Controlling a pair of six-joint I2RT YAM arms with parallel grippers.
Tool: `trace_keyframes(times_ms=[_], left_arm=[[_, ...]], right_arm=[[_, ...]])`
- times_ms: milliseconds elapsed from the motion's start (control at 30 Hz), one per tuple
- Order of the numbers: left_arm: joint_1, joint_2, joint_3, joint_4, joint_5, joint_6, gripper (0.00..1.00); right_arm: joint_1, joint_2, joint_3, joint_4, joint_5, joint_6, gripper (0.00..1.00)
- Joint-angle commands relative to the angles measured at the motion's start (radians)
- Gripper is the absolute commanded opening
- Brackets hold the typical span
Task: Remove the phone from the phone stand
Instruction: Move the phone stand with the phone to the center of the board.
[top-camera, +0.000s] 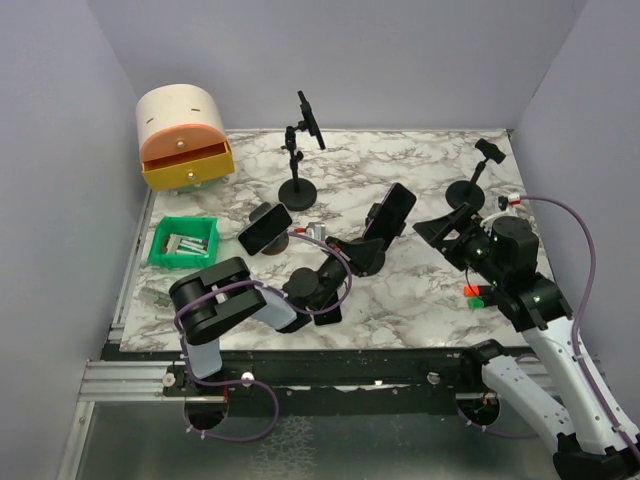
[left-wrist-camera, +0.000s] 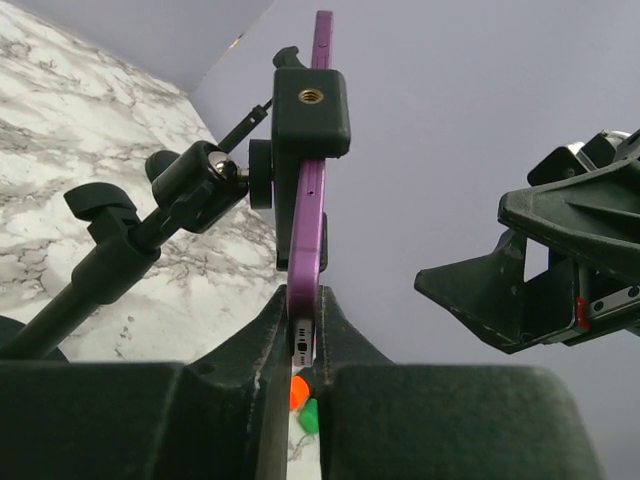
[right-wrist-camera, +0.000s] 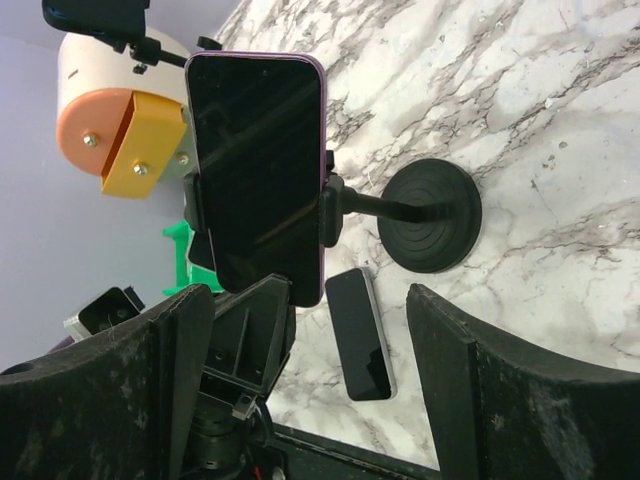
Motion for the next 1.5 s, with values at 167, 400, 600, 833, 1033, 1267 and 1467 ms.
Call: trace_keyframes(times_ms=[167, 400, 600, 833, 1033, 1267, 1467], left_arm=[[-0.001, 0.037, -0.06, 0.229, -0.036, -0.004, 0.33], [-0.001, 0.02, -0.068, 0.226, -0.037, 0.003, 0.37], [-0.001, 0.0, -0.082, 0.226, -0.034, 0.003, 0.42], [-0.001, -0.038, -0.102, 0.219, -0.029, 0.003, 0.45], [-0.001, -0.127, -0.164, 0.179, -0.029, 0.024, 0.55], [-0.001, -0.288, -0.207, 0.029, -0.004, 0.09, 0.64], [0.0, -0.407, -0.149, -0.224, 0.005, 0.201, 0.65]], right_arm=[[0.008, 0.013, 0.035, 0.002, 0.019, -0.092, 0.84], [0.008, 0.025, 0.055, -0.006, 0.003, -0.128, 0.84], [0.008, 0.043, 0.089, -0.014, -0.007, -0.194, 0.86], [0.008, 0.092, 0.097, 0.013, -0.087, -0.253, 0.9], [0.008, 0.125, 0.133, 0.048, -0.111, -0.297, 0.97], [0.008, 0.181, 0.151, 0.091, -0.129, -0.3, 0.98], [0.008, 0.255, 0.187, 0.128, -0.128, -0.309, 0.98]])
